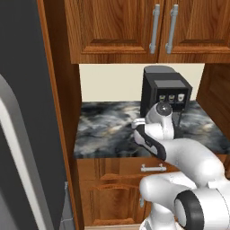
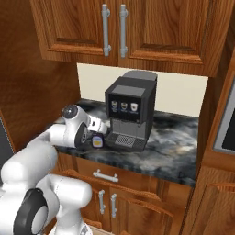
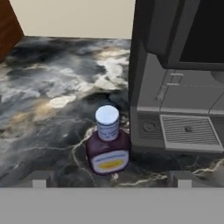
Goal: Place the condiment bottle and mustard from the counter to the top shelf of the fridge. If the existing items in the fridge are on the top shelf, move them to other shelves.
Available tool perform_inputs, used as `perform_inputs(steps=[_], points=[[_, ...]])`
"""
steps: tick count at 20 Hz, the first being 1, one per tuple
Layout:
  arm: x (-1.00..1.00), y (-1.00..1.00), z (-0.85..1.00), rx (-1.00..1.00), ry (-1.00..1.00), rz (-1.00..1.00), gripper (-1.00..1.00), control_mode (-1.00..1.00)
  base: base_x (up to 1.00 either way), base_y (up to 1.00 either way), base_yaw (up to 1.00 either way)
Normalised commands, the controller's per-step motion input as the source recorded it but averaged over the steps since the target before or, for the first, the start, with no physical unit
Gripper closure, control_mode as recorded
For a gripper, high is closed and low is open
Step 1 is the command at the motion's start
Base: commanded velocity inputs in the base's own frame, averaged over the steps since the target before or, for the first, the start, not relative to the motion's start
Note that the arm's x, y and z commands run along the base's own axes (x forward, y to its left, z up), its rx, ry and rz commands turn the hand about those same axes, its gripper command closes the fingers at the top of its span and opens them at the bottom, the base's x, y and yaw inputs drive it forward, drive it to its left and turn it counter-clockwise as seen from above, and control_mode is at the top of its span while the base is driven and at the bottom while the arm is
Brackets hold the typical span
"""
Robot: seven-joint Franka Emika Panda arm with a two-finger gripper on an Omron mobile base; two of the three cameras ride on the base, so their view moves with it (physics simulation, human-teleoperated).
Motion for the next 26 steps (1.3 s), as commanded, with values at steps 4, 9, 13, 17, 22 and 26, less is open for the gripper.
perform_inputs(steps=[4, 9, 13, 17, 22, 26], points=[[0.35, 0.00, -0.21, -0.04, 0.00, 0.00, -1.00, -1.00, 0.00, 0.00, 0.00], [0.22, 0.00, -0.24, -0.04, 0.00, 0.00, -1.00, -1.00, 0.00, 0.00, 0.00], [0.19, 0.00, -0.15, -0.02, 0.00, 0.00, -1.00, -1.00, 0.00, 0.00, 0.00], [0.21, 0.00, -0.08, -0.01, 0.00, 0.00, -1.00, -1.00, 0.00, 0.00, 0.00], [0.19, 0.00, -0.08, -0.01, 0.00, 0.00, -1.00, -1.00, 0.00, 0.00, 0.00], [0.12, 0.00, -0.06, -0.01, 0.00, 0.00, -1.00, -1.00, 0.00, 0.00, 0.00]])
